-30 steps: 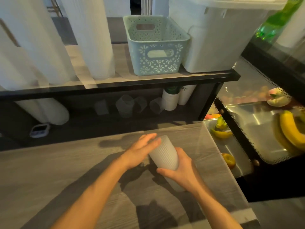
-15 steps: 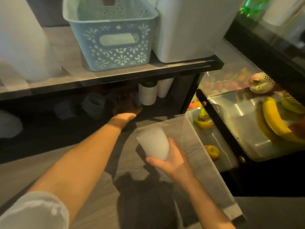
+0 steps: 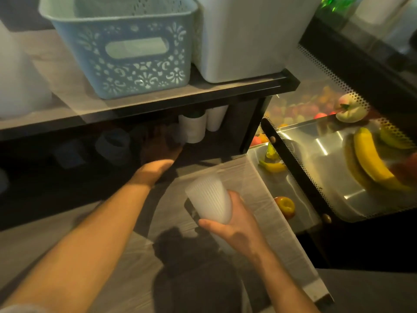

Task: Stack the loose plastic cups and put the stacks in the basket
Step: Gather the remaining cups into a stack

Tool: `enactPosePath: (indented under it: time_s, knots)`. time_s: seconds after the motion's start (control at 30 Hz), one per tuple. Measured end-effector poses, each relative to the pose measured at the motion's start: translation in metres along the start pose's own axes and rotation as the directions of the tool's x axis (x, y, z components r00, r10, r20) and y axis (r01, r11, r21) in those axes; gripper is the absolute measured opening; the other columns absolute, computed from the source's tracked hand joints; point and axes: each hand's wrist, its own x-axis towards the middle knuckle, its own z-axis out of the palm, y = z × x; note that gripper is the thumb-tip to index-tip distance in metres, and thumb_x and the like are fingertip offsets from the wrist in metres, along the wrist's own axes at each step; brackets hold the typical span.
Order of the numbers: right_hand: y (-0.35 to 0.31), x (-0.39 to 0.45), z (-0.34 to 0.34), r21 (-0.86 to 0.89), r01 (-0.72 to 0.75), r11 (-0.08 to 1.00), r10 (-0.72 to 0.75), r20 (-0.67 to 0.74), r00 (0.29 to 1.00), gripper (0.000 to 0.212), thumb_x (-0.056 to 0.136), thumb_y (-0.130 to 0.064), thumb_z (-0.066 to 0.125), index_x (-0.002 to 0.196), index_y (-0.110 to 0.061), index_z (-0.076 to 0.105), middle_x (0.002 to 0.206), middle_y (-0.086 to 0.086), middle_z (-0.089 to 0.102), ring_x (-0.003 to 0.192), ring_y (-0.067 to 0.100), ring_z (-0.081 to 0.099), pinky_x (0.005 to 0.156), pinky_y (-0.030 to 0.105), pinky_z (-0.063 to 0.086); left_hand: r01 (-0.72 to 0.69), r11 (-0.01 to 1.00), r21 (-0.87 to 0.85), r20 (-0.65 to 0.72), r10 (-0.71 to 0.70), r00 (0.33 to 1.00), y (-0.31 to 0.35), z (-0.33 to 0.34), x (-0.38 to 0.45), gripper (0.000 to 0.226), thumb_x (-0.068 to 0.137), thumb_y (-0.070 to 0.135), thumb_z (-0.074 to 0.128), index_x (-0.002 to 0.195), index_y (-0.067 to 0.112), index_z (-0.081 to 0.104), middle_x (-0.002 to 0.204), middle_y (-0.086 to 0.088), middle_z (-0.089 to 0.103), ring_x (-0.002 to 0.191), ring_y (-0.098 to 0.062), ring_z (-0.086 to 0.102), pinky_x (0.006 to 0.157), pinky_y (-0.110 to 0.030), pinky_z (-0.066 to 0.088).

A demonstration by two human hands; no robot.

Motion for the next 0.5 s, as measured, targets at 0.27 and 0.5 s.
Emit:
enactPosePath:
  time_s: [0.27,0.5]
  knots:
    - [-0.013,-0.001,0.009,-0.058,0.036,0.998,-0.035,0.017,0.999,0.083,0.056,-0.070,0.080,0.122,-0.047,0.036,0.113,-0.020,0.050,0.101,0.005,0.056,0.081,0.035,0.057,0.179,0.800,-0.573,0.106,-0.145,0.984,-0.035,-0.067,-0.098,0.066,0.060,0.079,0.071,0.104,0.029,0.064,0.106,0.004,0.070,0.099,-0.017,0.068,0.090,-0.044,0.055]
    - [-0.049,-0.018,0.027,-0.226,0.118,0.967,-0.100,0.090,0.991,0.087,0.061,-0.065,0.081,0.131,-0.032,0.040,0.122,-0.013,0.048,0.109,0.009,0.052,0.089,0.033,0.050,-0.064,0.770,-0.635,0.018,0.098,0.995,-0.051,-0.102,-0.153,0.048,0.091,0.037,0.064,0.137,0.031,0.049,0.125,0.011,0.056,0.104,-0.007,0.060,0.082,-0.021,0.052]
